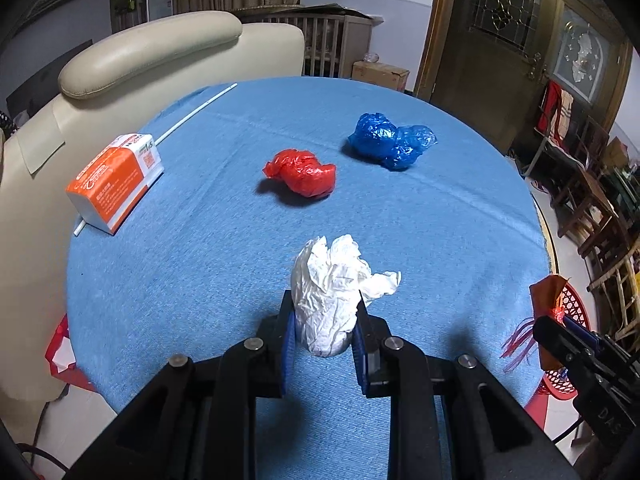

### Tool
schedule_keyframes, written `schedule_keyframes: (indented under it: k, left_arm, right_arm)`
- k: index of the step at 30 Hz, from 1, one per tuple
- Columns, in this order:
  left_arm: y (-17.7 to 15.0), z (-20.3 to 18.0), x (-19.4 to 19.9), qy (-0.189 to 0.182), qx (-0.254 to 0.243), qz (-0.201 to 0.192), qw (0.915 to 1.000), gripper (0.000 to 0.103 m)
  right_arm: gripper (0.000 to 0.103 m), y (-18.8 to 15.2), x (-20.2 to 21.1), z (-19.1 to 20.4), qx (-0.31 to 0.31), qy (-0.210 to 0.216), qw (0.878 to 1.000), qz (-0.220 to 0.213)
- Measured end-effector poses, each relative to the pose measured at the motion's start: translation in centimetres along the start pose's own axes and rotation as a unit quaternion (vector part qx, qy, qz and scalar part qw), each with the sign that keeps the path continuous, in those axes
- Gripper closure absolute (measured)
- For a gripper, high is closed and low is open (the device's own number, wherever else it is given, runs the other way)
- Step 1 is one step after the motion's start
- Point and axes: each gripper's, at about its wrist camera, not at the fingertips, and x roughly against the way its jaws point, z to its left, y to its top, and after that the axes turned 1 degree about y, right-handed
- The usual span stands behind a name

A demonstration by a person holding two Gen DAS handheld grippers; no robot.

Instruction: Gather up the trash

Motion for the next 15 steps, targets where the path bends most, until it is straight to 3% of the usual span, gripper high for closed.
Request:
schedule_keyframes:
  k: [15]
  left_arm:
    - [-0.5, -0.6, -1.2, 0.006, -0.009, 0.012, 0.9999, 0.077]
  right_arm:
    - [0.067, -0.6, -0.9, -0.9, -0.014, 0.002, 1.000, 0.008]
